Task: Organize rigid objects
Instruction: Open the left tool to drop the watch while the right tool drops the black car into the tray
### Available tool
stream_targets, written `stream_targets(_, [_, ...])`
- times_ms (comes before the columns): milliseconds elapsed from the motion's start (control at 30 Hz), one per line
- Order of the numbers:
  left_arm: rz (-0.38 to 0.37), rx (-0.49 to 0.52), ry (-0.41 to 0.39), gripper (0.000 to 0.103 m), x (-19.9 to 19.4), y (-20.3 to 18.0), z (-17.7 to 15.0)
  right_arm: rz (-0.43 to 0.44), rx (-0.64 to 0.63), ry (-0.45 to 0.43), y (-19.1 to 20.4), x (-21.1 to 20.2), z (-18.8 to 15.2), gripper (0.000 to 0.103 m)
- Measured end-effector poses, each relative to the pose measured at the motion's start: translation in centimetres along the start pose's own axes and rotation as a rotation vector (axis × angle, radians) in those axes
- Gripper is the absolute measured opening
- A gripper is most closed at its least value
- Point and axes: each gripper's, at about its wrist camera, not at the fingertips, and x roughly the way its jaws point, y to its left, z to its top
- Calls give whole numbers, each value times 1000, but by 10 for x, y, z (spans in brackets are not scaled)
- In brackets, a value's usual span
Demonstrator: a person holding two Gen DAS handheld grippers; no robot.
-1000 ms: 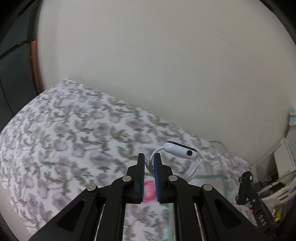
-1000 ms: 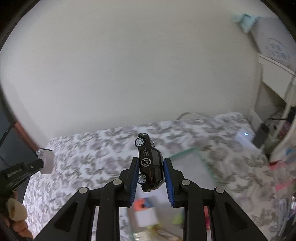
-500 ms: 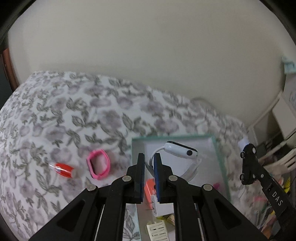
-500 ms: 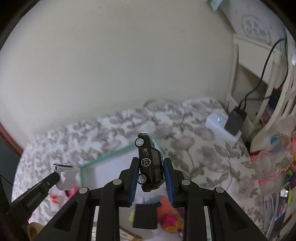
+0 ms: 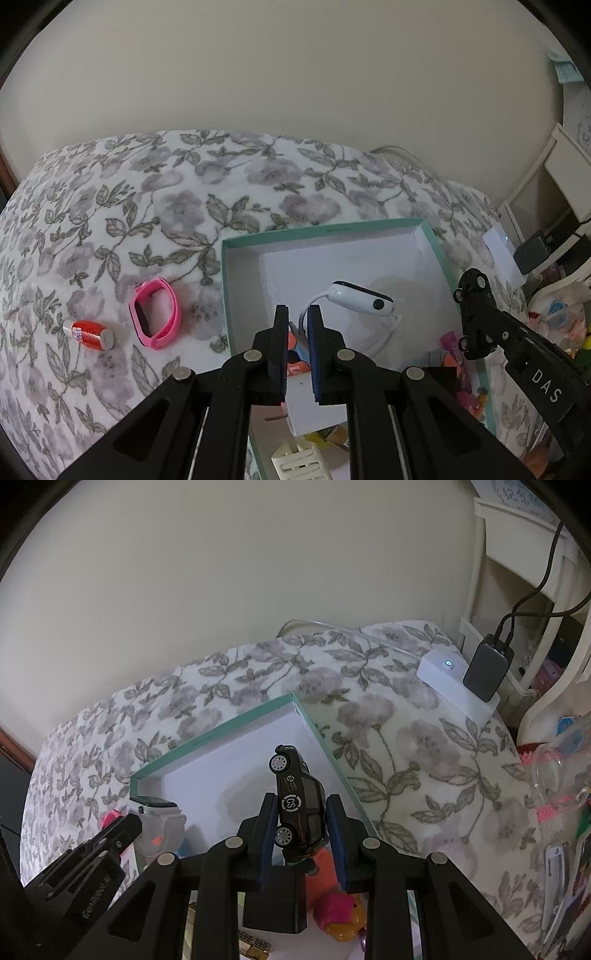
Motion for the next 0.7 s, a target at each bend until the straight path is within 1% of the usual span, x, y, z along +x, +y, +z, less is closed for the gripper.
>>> stream_targets(167, [1, 12, 13, 11, 5, -3, -1, 0, -3, 12, 2, 3, -1, 29])
stream_targets(333, [5, 27, 19, 14, 7, -6, -3, -2, -7, 19, 3, 4, -2, 29])
stream_targets(533, [15, 33, 30, 14, 9, -5, -4, -13, -18, 60, 5, 16, -8, 29])
stream_targets(700, [22, 29, 38, 14, 7, -3, -3, -21, -22, 70, 6, 18, -9, 29])
